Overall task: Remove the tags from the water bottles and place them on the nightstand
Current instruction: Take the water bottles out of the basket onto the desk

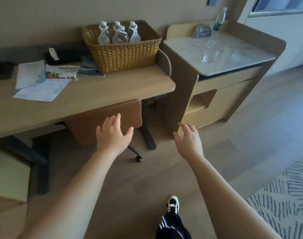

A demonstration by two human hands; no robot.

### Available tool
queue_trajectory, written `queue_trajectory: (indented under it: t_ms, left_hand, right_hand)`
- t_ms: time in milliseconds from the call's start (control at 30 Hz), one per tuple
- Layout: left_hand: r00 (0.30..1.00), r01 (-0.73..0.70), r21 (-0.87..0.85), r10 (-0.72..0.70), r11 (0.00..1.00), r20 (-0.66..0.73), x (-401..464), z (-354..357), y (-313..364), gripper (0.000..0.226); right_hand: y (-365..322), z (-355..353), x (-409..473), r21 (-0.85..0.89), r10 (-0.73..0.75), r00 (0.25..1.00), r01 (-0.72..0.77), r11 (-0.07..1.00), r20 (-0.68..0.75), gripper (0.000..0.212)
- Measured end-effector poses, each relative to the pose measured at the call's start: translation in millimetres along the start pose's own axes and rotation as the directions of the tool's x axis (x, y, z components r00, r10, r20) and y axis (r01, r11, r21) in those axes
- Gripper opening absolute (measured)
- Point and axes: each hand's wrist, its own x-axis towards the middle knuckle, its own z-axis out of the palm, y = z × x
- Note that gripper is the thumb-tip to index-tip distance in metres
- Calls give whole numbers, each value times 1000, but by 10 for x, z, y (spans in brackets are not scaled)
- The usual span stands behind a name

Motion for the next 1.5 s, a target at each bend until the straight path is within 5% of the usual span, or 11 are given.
queue_trajectory:
  t_ms: [400,833,1500]
  left_hand:
    - [984,127,61,-118,990,-134,1659,161,956,73]
    - [946,157,55,-134,986,-296,3189,-17,953,74]
    - [929,130,-223,-197,966,-314,5782,-73,526,80]
  right_hand:
    - [-135,-139,2553,22,-300,945,300,954,128,44]
    - [-973,252,4170,49,-485,860,484,874,156,47]
    - [-2018,899,6441,107,-472,880,464,879,53,45]
